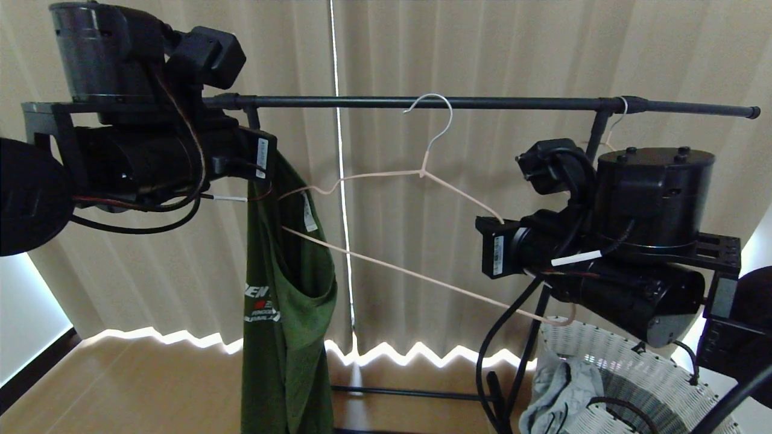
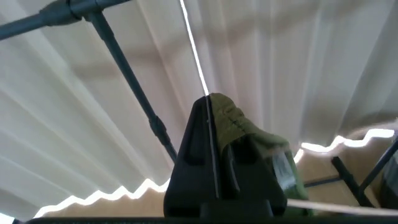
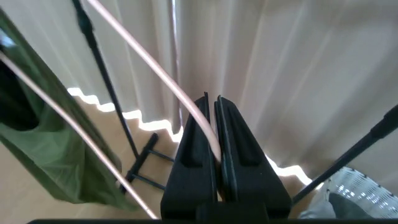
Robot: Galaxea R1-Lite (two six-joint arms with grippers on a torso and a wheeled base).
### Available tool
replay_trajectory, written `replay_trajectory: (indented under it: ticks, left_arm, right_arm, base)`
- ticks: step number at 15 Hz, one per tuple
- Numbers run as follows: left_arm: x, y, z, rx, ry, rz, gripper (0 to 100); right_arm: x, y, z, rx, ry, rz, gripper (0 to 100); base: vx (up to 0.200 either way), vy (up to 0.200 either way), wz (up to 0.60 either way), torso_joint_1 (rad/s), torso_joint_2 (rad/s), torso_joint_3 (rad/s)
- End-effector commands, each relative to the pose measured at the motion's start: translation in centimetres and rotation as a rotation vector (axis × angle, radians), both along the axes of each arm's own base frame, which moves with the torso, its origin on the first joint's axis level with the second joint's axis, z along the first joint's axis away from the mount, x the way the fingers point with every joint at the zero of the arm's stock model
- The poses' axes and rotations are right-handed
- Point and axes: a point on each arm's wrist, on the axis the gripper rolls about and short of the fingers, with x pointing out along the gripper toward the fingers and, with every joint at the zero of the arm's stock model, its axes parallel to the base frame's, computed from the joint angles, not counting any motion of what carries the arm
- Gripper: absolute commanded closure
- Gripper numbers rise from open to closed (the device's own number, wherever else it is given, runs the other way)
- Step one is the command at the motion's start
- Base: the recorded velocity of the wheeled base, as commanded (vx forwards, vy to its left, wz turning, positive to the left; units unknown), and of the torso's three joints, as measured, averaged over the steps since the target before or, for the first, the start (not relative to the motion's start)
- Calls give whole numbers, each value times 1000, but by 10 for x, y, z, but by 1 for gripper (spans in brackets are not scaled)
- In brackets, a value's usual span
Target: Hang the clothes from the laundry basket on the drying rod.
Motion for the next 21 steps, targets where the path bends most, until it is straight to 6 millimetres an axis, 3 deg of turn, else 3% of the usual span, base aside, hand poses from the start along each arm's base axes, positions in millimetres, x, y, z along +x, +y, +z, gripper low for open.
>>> replay_trajectory:
  ticks: [1, 8, 13, 15, 21]
  left_arm:
    - [5, -1, -4, 13, 9, 5, 100]
    - [2, -2, -11, 21, 32, 0, 100]
    - [0, 0, -10, 33, 25, 73, 100]
    - [-2, -2, -10, 36, 27, 73, 100]
    - [-15, -28, -9, -7, 31, 9, 100]
  right_arm:
    - [-11, -2, 10, 23, -25, 18, 100]
    - [-11, 4, 12, 27, -33, 30, 100]
    - [18, 16, -5, -52, -31, -66, 100]
    - [27, 22, -3, -73, -53, -126, 100]
    - [44, 41, -4, -63, -72, -135, 100]
  base:
    - [0, 0, 0, 0, 0, 0]
    - [0, 0, 0, 0, 0, 0]
    - [0, 0, 0, 0, 0, 0]
    - [0, 0, 0, 0, 0, 0]
    - [0, 0, 0, 0, 0, 0]
